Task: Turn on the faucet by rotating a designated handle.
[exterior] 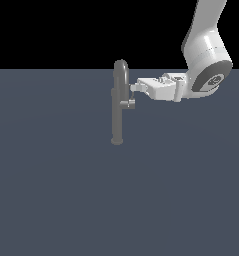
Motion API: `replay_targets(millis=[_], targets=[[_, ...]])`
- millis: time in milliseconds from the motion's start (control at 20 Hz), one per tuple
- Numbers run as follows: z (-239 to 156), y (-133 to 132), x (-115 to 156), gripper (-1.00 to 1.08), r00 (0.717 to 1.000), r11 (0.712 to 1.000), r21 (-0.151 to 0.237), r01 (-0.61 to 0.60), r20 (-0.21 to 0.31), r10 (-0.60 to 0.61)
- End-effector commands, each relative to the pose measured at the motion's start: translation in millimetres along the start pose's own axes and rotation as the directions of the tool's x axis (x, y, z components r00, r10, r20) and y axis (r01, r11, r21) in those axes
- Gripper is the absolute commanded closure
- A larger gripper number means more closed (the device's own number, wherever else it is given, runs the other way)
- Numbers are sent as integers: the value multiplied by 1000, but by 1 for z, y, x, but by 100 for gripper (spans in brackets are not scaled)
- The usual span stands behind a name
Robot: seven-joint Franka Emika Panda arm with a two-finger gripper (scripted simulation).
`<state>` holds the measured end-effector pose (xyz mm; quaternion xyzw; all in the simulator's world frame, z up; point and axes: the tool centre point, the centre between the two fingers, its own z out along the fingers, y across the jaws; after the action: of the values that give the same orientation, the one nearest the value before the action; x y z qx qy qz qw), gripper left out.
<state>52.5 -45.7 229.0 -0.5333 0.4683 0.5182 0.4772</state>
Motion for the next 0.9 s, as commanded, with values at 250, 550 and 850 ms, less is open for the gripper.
replay_targets(millis=[250,550,850], targets=[[0,26,14,108,1000,1000,-7,-16,7,16],[0,33,19,108,1000,1000,-7,-6,4,6],[0,36,14,108,1000,1000,-10,25,0,-25]])
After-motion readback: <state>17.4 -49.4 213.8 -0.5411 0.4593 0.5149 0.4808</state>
